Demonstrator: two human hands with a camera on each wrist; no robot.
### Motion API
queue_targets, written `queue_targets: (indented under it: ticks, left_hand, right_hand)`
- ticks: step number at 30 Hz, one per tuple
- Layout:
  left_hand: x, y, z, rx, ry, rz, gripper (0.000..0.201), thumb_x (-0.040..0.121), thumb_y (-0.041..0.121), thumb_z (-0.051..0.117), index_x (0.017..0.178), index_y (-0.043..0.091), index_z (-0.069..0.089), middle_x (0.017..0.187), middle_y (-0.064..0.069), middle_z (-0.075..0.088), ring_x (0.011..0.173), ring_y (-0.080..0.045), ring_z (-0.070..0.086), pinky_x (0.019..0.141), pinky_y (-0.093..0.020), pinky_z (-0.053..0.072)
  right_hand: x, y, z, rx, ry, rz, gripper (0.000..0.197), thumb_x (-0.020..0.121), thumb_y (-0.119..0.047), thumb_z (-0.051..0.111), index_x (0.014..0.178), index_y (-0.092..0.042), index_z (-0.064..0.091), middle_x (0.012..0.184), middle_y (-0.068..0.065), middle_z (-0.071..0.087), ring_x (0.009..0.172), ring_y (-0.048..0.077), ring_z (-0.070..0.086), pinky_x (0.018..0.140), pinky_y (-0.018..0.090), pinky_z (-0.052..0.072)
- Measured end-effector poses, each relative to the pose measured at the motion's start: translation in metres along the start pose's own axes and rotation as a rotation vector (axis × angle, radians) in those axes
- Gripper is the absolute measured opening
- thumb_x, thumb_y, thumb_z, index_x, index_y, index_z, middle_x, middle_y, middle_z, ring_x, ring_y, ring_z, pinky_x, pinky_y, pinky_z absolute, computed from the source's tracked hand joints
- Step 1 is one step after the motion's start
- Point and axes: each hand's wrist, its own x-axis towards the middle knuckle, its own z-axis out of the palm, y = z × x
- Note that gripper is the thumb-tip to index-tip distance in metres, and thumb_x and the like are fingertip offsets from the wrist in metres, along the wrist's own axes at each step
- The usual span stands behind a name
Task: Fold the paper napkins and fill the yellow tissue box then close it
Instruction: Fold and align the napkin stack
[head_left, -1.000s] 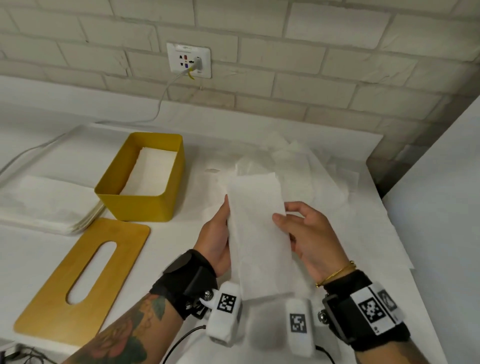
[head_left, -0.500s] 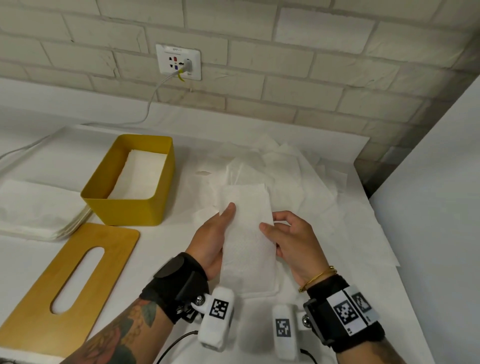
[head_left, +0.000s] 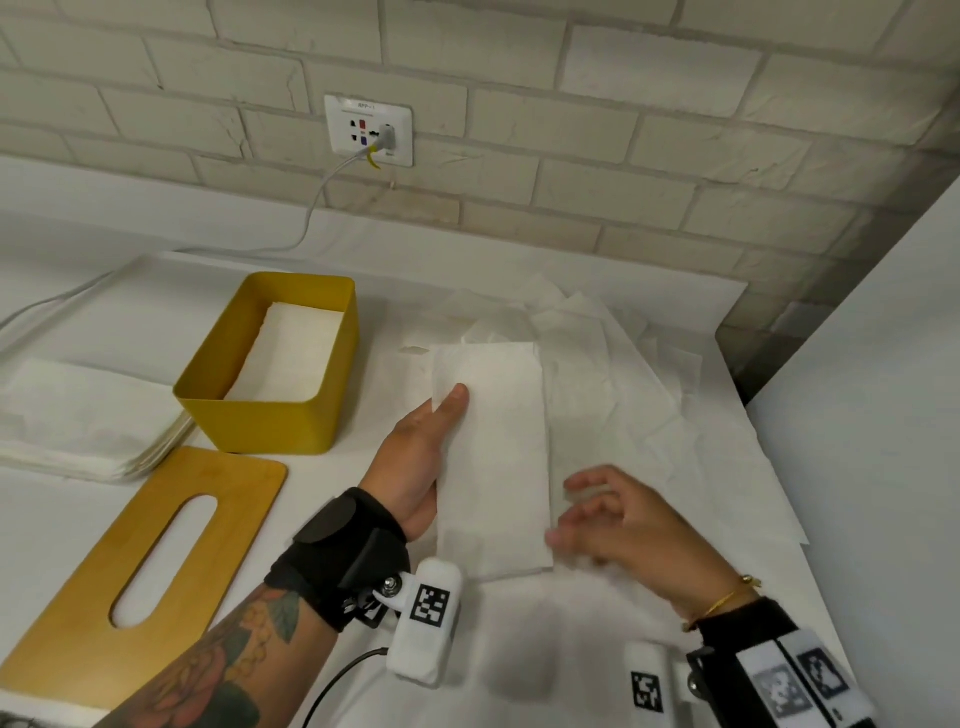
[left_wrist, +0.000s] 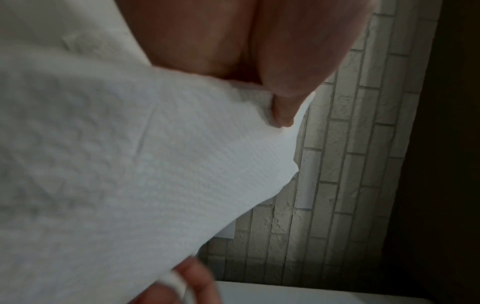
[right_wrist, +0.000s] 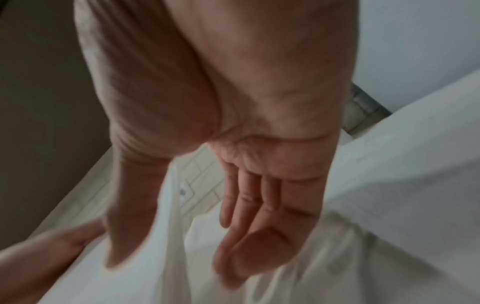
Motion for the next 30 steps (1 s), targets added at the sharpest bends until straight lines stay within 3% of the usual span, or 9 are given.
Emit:
queue_targets:
  ticks: [3, 7, 11, 14, 17, 21, 23, 27, 30]
  left_hand:
    - [-0.004, -0.003, 0.01, 0.009, -0.061, 0.001, 0.041, 0.104, 0.034, 0.048, 0.133, 0.006, 0.06, 0.124, -0.015, 0.071, 0.116, -0.03, 0.068, 0.101, -0.046, 0.052]
    - [-0.006, -0.008, 0.018, 0.117, -0.104, 0.034, 0.04, 0.101, 0.036, 0.052, 0.126, 0.008, 0.065, 0.118, -0.015, 0.074, 0.111, -0.033, 0.07, 0.099, -0.049, 0.054]
    - [-0.009, -0.02, 0.006, 0.388, 0.0, 0.134, 0.022, 0.101, 0.027, 0.059, 0.122, 0.022, 0.065, 0.116, 0.0, 0.075, 0.107, -0.02, 0.071, 0.102, -0.049, 0.053]
    - [-0.013, -0.025, 0.0, 0.542, 0.071, 0.247, 0.027, 0.101, 0.011, 0.057, 0.123, 0.026, 0.057, 0.12, 0.006, 0.07, 0.111, -0.012, 0.067, 0.103, -0.047, 0.051]
    - [-0.025, -0.012, 0.007, 0.563, 0.067, 0.46, 0.042, 0.095, 0.006, 0.05, 0.133, 0.026, 0.05, 0.122, 0.008, 0.067, 0.114, -0.009, 0.064, 0.099, -0.037, 0.054]
    - [-0.041, -0.003, 0.008, 0.581, 0.064, 0.655, 0.045, 0.095, 0.01, 0.049, 0.136, 0.028, 0.045, 0.114, 0.018, 0.064, 0.108, -0.007, 0.064, 0.087, -0.023, 0.056]
    - [-0.042, -0.013, -0.002, 0.652, 0.082, 0.619, 0.045, 0.098, 0.011, 0.055, 0.129, 0.04, 0.042, 0.113, 0.029, 0.061, 0.108, 0.001, 0.062, 0.084, -0.016, 0.053]
    - [-0.04, -0.03, -0.023, 0.69, 0.115, 0.429, 0.051, 0.096, 0.009, 0.062, 0.118, 0.049, 0.04, 0.114, 0.032, 0.06, 0.112, 0.006, 0.06, 0.09, -0.016, 0.05]
    - [-0.044, -0.017, -0.017, 0.654, 0.088, 0.492, 0.047, 0.099, 0.007, 0.059, 0.121, 0.045, 0.041, 0.114, 0.034, 0.062, 0.111, 0.006, 0.061, 0.089, -0.015, 0.051]
  right_hand:
    - [0.006, -0.022, -0.004, 0.193, 0.094, -0.138, 0.071, 0.057, -0.046, 0.086, 0.122, -0.031, 0.061, 0.11, -0.004, 0.075, 0.103, 0.008, 0.071, 0.091, 0.028, 0.054]
    - [0.021, -0.032, 0.018, 0.311, 0.085, -0.181, 0.041, 0.086, -0.018, 0.078, 0.124, -0.022, 0.063, 0.113, -0.002, 0.076, 0.105, 0.014, 0.072, 0.094, 0.037, 0.057]
    - [0.03, -0.023, 0.036, 0.353, 0.202, -0.166, 0.023, 0.095, -0.005, 0.063, 0.113, -0.019, 0.069, 0.106, 0.002, 0.078, 0.103, 0.022, 0.073, 0.098, 0.051, 0.055]
    - [0.026, -0.03, 0.047, 0.318, 0.287, -0.223, 0.018, 0.087, -0.018, 0.061, 0.103, -0.024, 0.066, 0.104, 0.007, 0.076, 0.101, 0.03, 0.071, 0.096, 0.058, 0.054]
    - [0.013, -0.054, 0.054, 0.294, 0.3, -0.393, 0.031, 0.084, -0.02, 0.057, 0.112, -0.031, 0.063, 0.11, -0.003, 0.074, 0.105, 0.019, 0.07, 0.096, 0.05, 0.055]
    - [-0.003, -0.072, 0.061, 0.27, 0.278, -0.579, 0.034, 0.098, -0.009, 0.056, 0.127, -0.026, 0.056, 0.114, -0.006, 0.069, 0.107, 0.008, 0.067, 0.088, 0.027, 0.057]
    - [0.0, -0.061, 0.07, 0.207, 0.291, -0.504, 0.032, 0.099, -0.007, 0.055, 0.124, -0.028, 0.058, 0.111, -0.009, 0.07, 0.103, 0.005, 0.067, 0.087, 0.027, 0.057]
    - [0.008, -0.038, 0.083, 0.11, 0.281, -0.32, 0.021, 0.095, -0.009, 0.058, 0.103, -0.028, 0.06, 0.1, -0.009, 0.073, 0.094, 0.012, 0.07, 0.089, 0.049, 0.057]
    - [0.007, -0.05, 0.079, 0.159, 0.278, -0.401, 0.015, 0.098, -0.013, 0.061, 0.105, -0.027, 0.062, 0.101, -0.008, 0.074, 0.095, 0.01, 0.07, 0.088, 0.041, 0.058]
